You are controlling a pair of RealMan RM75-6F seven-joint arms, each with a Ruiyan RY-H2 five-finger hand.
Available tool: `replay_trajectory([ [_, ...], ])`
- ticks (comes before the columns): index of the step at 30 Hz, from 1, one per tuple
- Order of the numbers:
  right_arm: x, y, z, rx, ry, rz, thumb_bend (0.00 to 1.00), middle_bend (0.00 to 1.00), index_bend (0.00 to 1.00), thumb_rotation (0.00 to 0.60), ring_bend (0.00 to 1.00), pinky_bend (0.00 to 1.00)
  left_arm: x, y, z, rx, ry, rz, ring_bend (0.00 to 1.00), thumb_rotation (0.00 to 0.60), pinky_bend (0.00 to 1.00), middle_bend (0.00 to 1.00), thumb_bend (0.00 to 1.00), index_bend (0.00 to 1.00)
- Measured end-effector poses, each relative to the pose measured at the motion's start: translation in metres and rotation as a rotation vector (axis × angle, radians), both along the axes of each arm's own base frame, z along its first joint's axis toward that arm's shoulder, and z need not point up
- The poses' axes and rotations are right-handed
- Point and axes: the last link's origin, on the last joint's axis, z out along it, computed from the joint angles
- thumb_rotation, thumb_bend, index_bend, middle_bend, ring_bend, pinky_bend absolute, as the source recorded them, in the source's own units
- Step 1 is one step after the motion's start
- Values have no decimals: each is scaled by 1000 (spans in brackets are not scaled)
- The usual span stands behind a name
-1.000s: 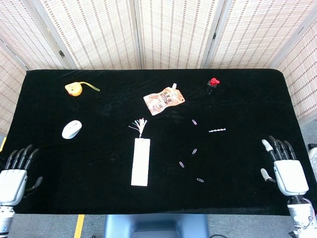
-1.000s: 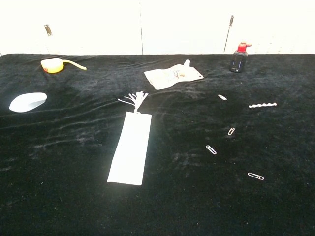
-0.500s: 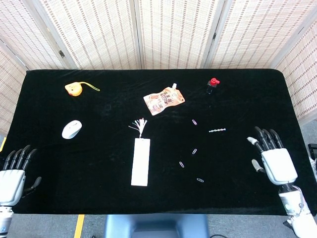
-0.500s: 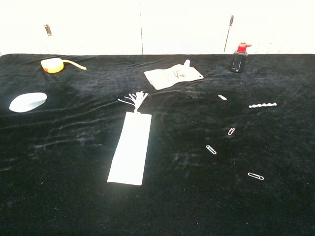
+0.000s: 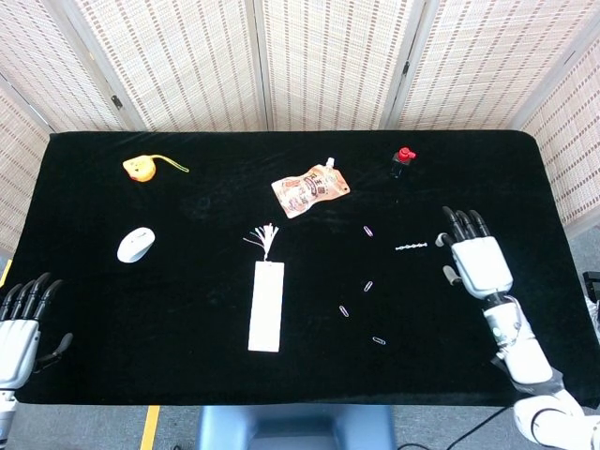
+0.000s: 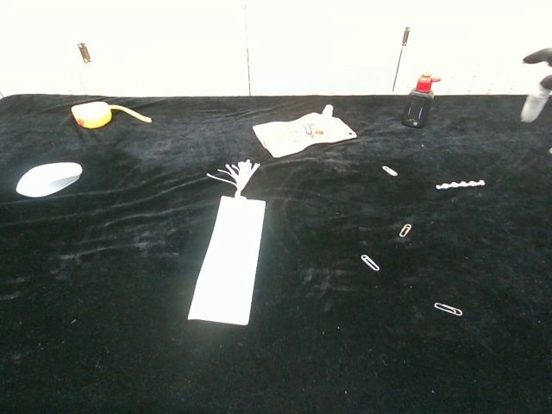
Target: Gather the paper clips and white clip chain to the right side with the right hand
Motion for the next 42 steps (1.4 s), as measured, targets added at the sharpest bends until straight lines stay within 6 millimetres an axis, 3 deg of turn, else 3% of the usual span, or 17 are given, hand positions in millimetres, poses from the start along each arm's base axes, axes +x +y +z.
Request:
replay_trajectory([
  [12,16,-48,-65,21,42,-27,339,0,432,600,0,0,-4,-2,8,-1,-53,-1,0,600,0,0,380,0],
  [26,7,-76,-91,19,97,-102,339,0,455,600,0,0,-7,-4,14,-5,-80,0,0,600,0,0,380,0],
  [42,6,-89,-119,55,114,-128,341,0,463,600,0,0,-8,-5,17,-6,-90,1,0,600,0,0,406,0],
])
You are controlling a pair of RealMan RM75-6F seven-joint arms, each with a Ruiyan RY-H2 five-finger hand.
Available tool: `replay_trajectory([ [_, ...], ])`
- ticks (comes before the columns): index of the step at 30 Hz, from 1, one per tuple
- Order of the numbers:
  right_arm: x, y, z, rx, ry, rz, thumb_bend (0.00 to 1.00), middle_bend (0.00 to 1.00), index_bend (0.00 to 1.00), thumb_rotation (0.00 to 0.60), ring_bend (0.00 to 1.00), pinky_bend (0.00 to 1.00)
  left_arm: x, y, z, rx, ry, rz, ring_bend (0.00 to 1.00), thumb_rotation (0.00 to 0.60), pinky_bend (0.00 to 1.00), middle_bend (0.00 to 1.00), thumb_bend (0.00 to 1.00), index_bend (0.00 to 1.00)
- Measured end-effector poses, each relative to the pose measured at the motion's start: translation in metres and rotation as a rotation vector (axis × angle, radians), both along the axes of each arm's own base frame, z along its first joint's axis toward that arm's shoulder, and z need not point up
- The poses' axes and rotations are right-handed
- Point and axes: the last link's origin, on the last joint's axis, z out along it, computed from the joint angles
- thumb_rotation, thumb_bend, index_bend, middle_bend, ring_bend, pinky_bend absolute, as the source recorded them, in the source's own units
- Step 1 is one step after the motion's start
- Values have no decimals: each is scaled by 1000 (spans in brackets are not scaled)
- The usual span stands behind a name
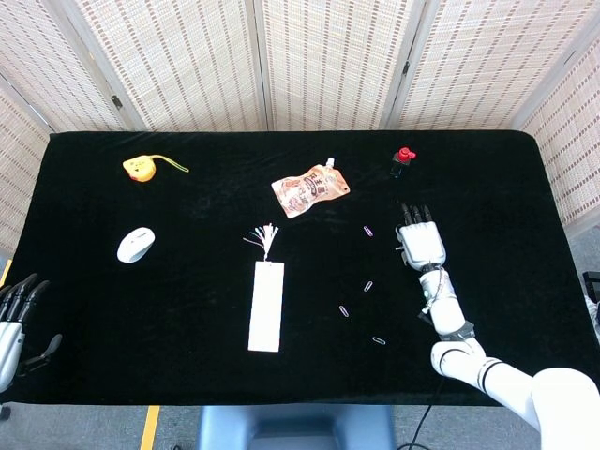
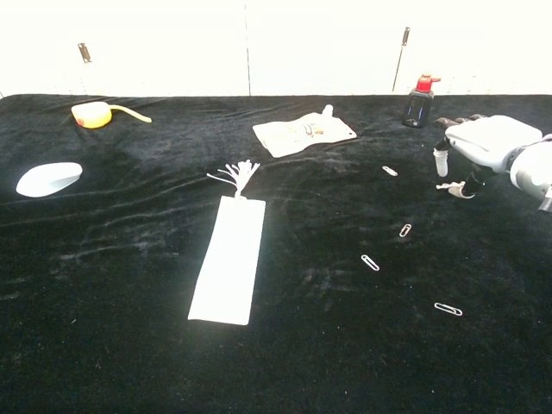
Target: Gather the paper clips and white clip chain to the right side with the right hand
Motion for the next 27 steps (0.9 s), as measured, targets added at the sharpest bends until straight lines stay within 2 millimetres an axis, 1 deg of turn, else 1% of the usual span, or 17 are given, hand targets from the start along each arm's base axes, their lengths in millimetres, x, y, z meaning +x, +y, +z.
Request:
replay_trajectory([
  [11,0,-3,-12,15,0,-14,367,0,472,600,0,0,0,-2,2,-3,-5,-9,0,600,0,0,406,0],
  [18,0,-5,-15,13,-2,-15,380,0,488,600,0,0,-1,-3,3,-2,-9,-10,0,600,0,0,410,0],
  [27,1,-6,-15,1,-8,-11,391,0,554,600,0,0,-1,-3,3,-3,-8,-12,0,600,0,0,415,0],
])
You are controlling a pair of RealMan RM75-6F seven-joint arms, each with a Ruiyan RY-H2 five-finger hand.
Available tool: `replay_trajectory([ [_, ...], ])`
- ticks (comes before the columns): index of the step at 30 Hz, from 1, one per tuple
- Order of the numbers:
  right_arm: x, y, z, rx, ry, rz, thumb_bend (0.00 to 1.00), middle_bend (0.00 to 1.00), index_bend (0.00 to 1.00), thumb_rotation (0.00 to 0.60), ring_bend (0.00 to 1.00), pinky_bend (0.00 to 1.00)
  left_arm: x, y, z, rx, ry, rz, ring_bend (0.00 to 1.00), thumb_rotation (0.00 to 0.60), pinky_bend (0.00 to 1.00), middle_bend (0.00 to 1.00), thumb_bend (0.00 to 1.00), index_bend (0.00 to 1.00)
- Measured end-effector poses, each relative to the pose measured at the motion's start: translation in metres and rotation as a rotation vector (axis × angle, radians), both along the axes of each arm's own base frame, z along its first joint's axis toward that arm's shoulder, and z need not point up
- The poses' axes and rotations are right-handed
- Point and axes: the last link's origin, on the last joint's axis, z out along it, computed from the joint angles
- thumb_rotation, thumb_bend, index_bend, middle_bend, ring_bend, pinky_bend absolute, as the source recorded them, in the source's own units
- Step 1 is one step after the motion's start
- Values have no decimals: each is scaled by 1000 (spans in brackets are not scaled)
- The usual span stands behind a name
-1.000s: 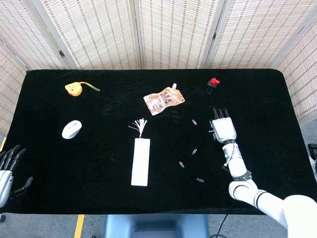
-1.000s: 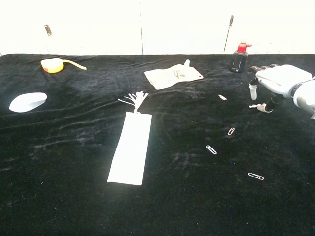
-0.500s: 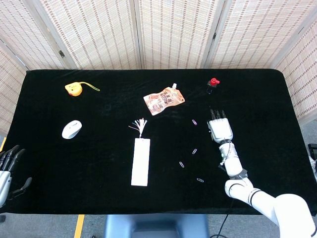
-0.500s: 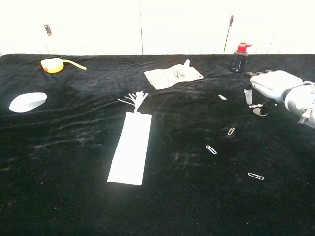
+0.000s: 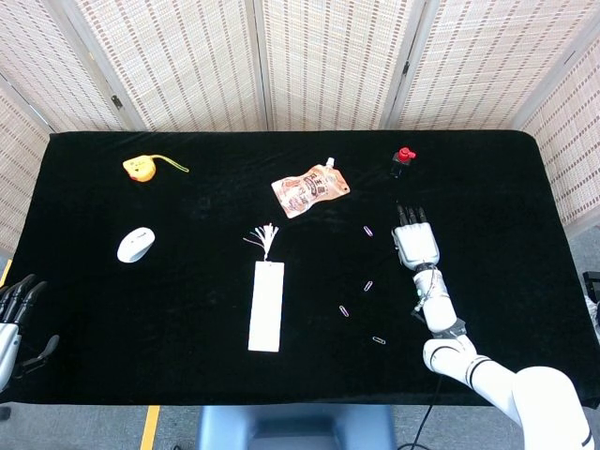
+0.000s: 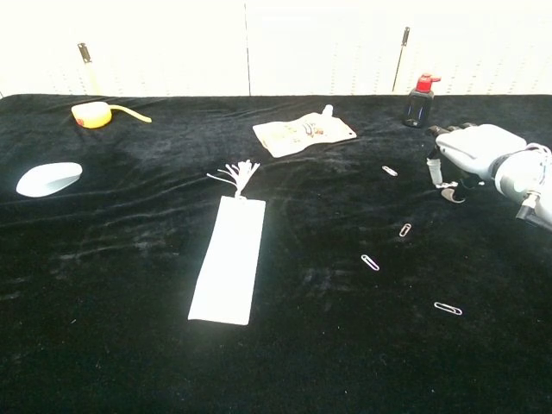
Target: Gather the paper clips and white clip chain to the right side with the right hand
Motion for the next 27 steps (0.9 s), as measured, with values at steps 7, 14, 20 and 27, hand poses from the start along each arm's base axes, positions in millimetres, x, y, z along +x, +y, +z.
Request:
replay_trajectory([
  [7,-1,1,2,-12,-4,9,392,0,589,600,0,0,0,0,0,1,-1,-4,0,600,0,0,416,0],
  [14,1,2,3,-23,-8,23,396,0,645,600,0,0,0,0,0,-2,2,-6,0,600,0,0,418,0],
  [20,3,4,7,-43,-19,46,399,15,698,600,0,0,0,0,0,-4,2,-10,0,600,0,0,419,0],
  [27,3,6,13,-64,-32,62,399,38,731,600,0,0,0,0,-1,-6,4,-12,0,600,0,0,419,0],
])
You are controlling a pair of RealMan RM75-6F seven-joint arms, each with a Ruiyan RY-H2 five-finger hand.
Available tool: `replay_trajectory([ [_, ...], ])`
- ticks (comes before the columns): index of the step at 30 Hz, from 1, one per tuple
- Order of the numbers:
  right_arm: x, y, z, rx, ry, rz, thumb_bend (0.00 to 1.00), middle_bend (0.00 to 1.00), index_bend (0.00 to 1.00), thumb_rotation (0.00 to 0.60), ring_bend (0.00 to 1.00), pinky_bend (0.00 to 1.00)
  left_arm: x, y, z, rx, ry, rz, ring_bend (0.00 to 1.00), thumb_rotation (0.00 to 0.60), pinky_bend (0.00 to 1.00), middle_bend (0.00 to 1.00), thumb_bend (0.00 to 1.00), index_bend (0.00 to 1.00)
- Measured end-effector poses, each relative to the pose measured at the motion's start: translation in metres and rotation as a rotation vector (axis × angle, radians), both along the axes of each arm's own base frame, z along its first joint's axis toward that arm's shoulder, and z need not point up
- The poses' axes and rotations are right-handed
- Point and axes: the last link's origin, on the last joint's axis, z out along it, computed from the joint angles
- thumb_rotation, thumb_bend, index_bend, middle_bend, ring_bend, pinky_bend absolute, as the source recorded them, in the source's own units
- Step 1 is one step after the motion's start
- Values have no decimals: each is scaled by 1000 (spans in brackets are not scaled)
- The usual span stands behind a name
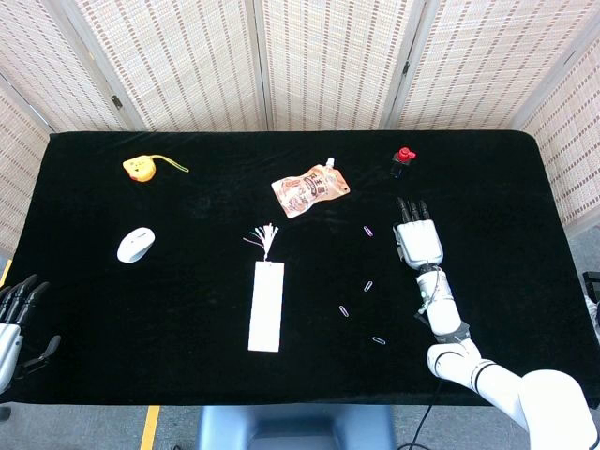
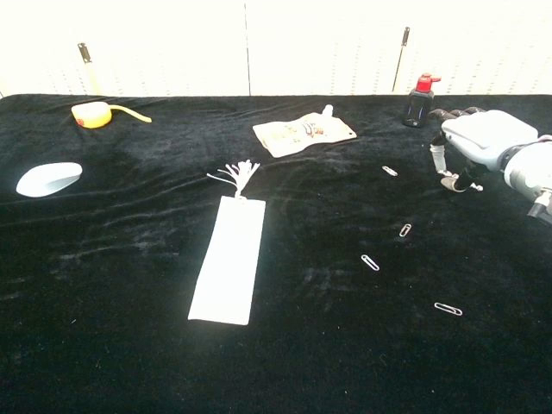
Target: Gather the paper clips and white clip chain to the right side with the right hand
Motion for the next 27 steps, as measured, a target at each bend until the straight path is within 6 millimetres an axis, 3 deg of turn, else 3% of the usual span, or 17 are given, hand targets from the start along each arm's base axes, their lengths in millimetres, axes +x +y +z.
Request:
replay_trajectory([
  [27,16,14,10,-17,-31,82,399,63,769,600,0,0,0,1,-1,-3,1,-2,0,600,0,0,419,0],
])
